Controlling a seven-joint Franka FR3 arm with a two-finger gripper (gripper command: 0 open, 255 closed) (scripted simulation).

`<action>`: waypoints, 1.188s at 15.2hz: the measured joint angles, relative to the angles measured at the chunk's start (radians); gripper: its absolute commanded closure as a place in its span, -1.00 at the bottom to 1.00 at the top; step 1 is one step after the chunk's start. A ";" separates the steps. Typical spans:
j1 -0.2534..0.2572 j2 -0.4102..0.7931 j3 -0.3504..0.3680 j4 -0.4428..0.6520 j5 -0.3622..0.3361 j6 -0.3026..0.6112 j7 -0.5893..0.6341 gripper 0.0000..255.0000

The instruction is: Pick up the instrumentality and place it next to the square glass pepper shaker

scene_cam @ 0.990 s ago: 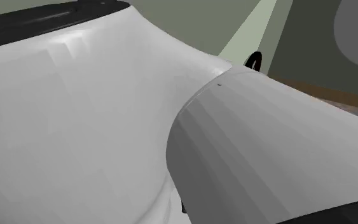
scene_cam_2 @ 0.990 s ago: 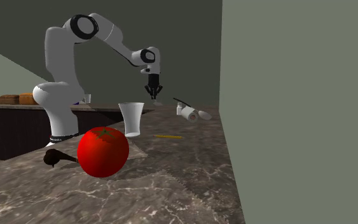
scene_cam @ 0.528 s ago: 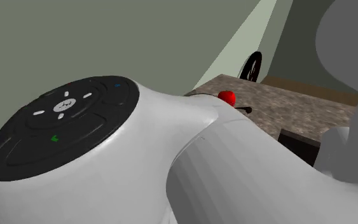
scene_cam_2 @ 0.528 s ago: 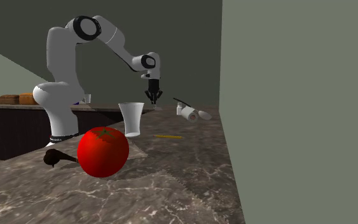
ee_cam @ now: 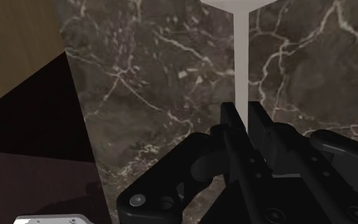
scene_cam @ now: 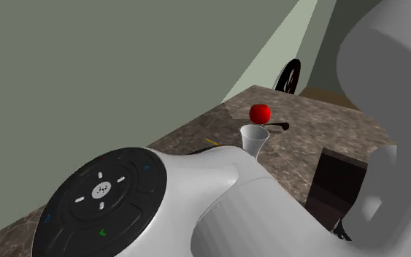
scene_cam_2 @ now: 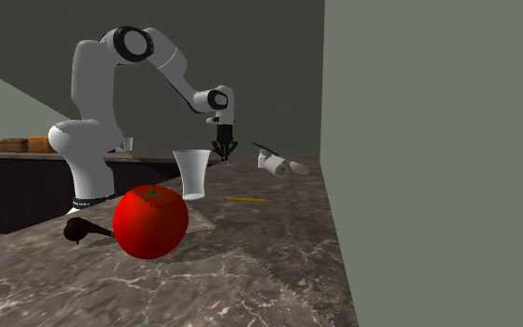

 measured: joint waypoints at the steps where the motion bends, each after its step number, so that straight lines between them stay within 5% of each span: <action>1: 0.003 0.011 -0.002 -0.006 -0.010 0.012 0.007 1.00; 11: 0.015 0.054 -0.015 -0.037 -0.054 0.071 0.038 1.00; 12: 0.015 0.055 -0.015 -0.037 -0.054 0.071 0.038 -1.00; 18: 0.015 0.055 -0.015 -0.037 -0.054 0.071 0.038 -1.00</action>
